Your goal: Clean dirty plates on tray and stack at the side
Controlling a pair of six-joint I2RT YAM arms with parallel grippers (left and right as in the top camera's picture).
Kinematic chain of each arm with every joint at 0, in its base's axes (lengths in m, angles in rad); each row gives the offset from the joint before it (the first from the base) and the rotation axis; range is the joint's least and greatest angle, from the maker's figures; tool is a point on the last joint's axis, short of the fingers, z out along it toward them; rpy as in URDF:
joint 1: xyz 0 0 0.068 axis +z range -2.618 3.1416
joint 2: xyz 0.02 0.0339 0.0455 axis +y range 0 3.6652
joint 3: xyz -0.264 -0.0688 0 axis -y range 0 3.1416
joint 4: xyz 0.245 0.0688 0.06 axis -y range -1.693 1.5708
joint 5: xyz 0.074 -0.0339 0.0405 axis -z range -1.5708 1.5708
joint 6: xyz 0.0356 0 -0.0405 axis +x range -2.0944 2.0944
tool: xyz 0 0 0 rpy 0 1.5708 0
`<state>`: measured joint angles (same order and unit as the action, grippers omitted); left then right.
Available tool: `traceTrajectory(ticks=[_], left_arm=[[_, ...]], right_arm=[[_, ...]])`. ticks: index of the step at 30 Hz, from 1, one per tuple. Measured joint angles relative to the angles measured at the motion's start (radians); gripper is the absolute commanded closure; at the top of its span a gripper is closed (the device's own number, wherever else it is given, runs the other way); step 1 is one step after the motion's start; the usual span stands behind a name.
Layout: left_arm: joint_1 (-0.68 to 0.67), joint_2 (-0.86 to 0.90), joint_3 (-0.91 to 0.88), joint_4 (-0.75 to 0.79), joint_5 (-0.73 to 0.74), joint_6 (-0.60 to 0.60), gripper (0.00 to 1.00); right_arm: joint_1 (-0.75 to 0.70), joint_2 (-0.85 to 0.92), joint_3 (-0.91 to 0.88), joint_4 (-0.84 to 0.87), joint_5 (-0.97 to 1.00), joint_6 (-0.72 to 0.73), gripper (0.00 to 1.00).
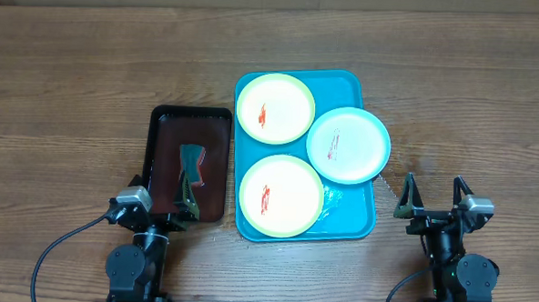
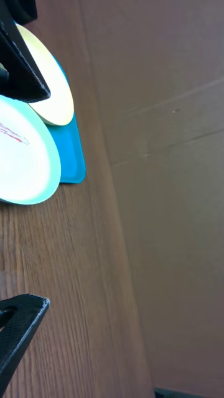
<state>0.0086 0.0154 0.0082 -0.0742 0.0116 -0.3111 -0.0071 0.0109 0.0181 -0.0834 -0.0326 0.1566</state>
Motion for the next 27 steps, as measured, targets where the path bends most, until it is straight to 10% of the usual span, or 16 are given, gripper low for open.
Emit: traceTrajectory(ticks=[17, 27], left_arm=[[0.0, 0.0, 0.004, 0.164, 0.117, -0.026, 0.0], [0.0, 0.317, 0.423, -0.217, 0.138, 0.011, 0.0]], right_arm=[[0.0, 0.0, 0.005, 0.026, -0.134, 0.014, 0.0], [0.0, 0.202, 0.418, -0.291, -0.242, 0.023, 0.0]])
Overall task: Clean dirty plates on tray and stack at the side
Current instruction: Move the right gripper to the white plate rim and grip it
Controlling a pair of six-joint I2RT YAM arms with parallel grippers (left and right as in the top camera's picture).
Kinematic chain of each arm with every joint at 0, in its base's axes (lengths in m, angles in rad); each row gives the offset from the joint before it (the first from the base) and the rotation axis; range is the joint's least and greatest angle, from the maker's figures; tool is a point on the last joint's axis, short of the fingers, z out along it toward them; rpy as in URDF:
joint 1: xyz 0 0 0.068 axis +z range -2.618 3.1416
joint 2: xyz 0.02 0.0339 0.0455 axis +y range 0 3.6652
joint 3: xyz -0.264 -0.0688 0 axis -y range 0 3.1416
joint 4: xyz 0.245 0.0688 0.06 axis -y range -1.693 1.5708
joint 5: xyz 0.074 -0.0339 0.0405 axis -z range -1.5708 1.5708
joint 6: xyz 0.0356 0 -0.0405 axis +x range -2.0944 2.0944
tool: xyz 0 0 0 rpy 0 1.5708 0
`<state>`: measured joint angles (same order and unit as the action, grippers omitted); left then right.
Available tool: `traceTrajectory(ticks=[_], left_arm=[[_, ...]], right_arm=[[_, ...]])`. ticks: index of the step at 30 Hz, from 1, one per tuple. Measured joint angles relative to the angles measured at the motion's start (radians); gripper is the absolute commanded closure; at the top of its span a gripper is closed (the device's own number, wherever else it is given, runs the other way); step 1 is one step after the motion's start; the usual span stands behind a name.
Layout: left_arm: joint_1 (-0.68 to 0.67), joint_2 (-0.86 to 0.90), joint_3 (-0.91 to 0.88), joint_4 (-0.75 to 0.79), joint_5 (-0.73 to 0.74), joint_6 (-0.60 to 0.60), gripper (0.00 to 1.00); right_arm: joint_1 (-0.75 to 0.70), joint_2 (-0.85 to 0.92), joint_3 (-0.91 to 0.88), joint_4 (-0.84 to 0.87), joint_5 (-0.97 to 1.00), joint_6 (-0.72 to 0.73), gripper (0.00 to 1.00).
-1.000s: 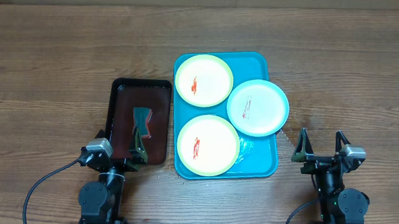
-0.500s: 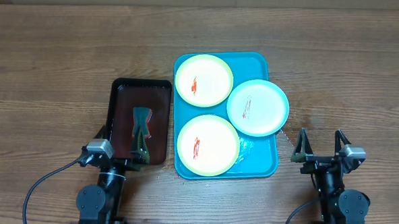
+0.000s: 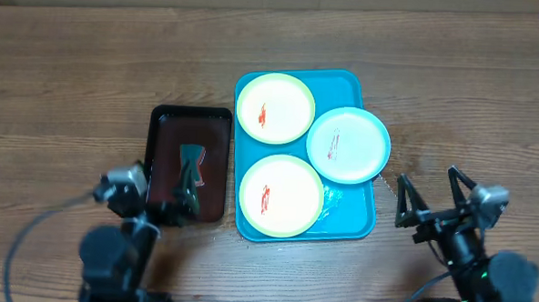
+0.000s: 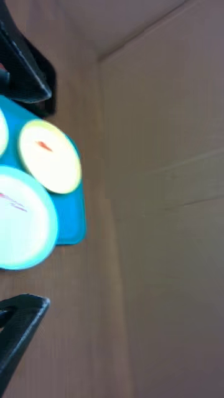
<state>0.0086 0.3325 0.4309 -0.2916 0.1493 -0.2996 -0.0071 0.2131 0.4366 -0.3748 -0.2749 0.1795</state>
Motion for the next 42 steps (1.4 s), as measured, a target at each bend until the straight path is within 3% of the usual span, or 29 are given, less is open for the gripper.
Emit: traceTrajectory(ticks=[5, 10, 16, 20, 23, 26, 31, 33, 36, 42], left_arm=[[0.0, 0.328, 0.349, -0.245, 0.025, 0.044, 0.0], [0.0, 0.691, 0.747, -0.604, 0.046, 0.064, 0.0], [0.0, 0.99, 1.067, -0.871, 0.056, 0.115, 0.0], [0.0, 1.076, 1.104, -0.951, 0.092, 0.121, 0.02], [0.0, 1.12, 1.104, -0.99, 0.107, 0.124, 0.16], [0.0, 1.144, 1.104, -0.995, 0.113, 0.127, 0.23], [0.0, 1.143, 1.107, -0.995, 0.079, 0.117, 0.15], [0.0, 1.143, 1.107, -0.995, 0.048, 0.11, 0.15], [0.0, 1.143, 1.107, -0.992, 0.023, 0.1, 0.0], [0.0, 1.143, 1.107, -0.991, -0.016, 0.09, 0.0]], right_arm=[[0.0, 0.294, 0.319, -0.284, -0.01, 0.003, 0.0], [0.0, 0.623, 0.645, -0.541, -0.01, 0.003, 0.0], [0.0, 0.866, 0.814, -0.603, -0.108, 0.003, 0.0], [0.041, 0.965, 0.819, -0.678, -0.156, -0.003, 0.04], [0.148, 1.04, 0.817, -0.732, -0.113, -0.008, 0.13], [0.286, 1.126, 0.79, -0.736, -0.03, 0.008, 0.18], [0.425, 1.283, 0.711, -0.653, 0.046, 0.042, 0.25], [0.439, 1.345, 0.691, -0.607, 0.061, 0.056, 0.34], [0.439, 1.42, 0.668, -0.56, 0.072, 0.085, 0.43], [0.439, 1.519, 0.622, -0.472, 0.061, 0.093, 0.55]])
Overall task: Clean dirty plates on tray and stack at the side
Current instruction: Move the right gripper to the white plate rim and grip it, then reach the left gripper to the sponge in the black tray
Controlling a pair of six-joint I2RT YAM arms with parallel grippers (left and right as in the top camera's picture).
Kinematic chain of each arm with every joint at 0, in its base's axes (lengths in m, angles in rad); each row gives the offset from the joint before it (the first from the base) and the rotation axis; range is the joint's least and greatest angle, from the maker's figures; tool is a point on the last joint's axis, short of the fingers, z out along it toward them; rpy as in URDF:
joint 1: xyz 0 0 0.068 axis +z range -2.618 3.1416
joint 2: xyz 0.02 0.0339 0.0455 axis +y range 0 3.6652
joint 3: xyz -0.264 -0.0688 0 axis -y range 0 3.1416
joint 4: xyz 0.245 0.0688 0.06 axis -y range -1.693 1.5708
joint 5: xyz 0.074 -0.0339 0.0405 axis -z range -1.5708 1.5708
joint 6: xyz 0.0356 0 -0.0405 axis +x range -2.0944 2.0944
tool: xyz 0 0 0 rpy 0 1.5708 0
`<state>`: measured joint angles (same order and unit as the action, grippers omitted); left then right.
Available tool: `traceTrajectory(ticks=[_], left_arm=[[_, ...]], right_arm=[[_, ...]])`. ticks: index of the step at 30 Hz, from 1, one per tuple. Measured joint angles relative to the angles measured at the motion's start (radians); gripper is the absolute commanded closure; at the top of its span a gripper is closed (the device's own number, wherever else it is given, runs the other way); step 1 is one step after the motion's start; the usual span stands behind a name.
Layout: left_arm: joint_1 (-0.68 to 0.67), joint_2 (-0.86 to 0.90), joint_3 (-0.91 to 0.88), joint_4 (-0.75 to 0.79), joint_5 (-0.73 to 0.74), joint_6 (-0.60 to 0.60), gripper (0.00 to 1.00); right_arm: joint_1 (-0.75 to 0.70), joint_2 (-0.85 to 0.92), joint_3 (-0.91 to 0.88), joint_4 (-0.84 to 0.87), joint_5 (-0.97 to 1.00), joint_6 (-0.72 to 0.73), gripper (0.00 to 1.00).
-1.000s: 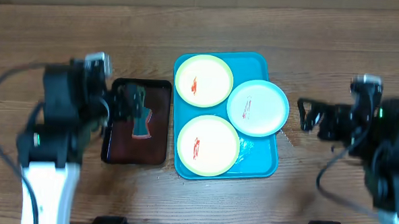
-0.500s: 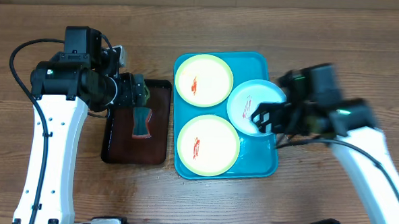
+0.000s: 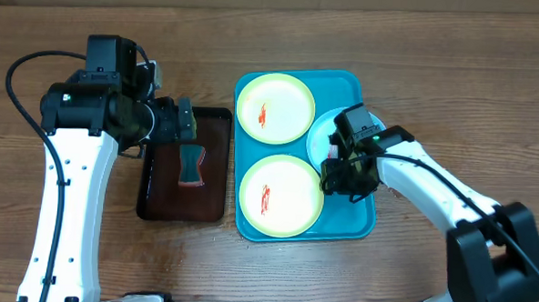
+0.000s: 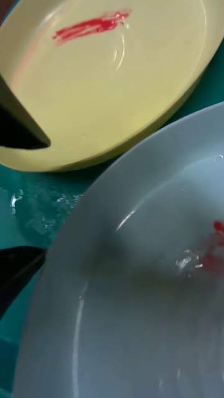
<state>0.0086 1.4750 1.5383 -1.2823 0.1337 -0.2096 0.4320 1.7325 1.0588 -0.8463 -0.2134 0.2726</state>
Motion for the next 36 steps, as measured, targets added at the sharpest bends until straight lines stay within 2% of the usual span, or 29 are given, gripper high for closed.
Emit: traceTrajectory(ticks=[7, 17, 21, 27, 31, 36], left_arm=[[0.0, 0.0, 0.0, 0.018, -0.022, -0.01, 0.0], [0.0, 0.0, 0.0, 0.049, -0.027, -0.035, 0.0], [0.0, 0.003, 0.0, 0.048, -0.026, -0.036, 0.0], [0.0, 0.051, 0.0, 0.043, 0.002, -0.045, 0.0], [0.0, 0.08, 0.0, 0.023, 0.016, -0.046, 0.0], [0.0, 0.081, 0.0, 0.008, 0.009, -0.045, 0.05]], right_arm=[[0.0, 0.028, -0.034, 0.025, -0.019, -0.013, 0.61], [0.0, 0.002, -0.034, -0.031, -0.07, -0.127, 0.56], [0.0, -0.011, -0.034, 0.009, -0.078, -0.15, 0.56], [0.001, -0.011, -0.06, 0.154, -0.087, -0.107, 0.69], [0.003, 0.005, -0.11, 0.188, -0.054, -0.058, 0.91], [0.013, 0.013, -0.113, 0.191, -0.014, 0.018, 0.95]])
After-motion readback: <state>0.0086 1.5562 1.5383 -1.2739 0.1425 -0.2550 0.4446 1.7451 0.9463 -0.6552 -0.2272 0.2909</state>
